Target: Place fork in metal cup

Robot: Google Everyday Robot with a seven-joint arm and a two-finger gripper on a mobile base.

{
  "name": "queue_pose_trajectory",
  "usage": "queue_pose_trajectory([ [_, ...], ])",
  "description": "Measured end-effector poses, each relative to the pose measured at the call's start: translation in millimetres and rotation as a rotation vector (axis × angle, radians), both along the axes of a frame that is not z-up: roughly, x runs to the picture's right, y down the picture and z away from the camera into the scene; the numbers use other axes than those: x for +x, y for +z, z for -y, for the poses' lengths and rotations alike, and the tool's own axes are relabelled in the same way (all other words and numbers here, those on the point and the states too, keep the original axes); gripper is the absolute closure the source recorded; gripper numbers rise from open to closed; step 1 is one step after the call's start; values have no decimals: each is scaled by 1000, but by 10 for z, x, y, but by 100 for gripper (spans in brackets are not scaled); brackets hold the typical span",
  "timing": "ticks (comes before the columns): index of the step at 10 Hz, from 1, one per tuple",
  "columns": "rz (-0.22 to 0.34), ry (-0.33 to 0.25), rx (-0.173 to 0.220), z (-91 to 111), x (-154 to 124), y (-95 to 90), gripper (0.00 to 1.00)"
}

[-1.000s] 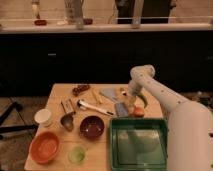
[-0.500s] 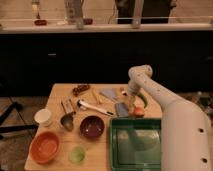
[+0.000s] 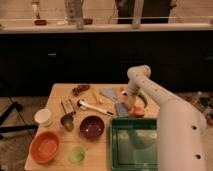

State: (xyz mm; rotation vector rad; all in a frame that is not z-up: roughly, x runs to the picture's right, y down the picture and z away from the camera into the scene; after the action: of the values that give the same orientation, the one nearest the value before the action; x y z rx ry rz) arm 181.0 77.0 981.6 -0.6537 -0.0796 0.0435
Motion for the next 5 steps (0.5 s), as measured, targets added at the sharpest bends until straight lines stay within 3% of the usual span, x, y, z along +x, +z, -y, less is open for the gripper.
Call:
queue_pose_trajectory([
  [5,-2,-15,-13,-52,16,18,20],
])
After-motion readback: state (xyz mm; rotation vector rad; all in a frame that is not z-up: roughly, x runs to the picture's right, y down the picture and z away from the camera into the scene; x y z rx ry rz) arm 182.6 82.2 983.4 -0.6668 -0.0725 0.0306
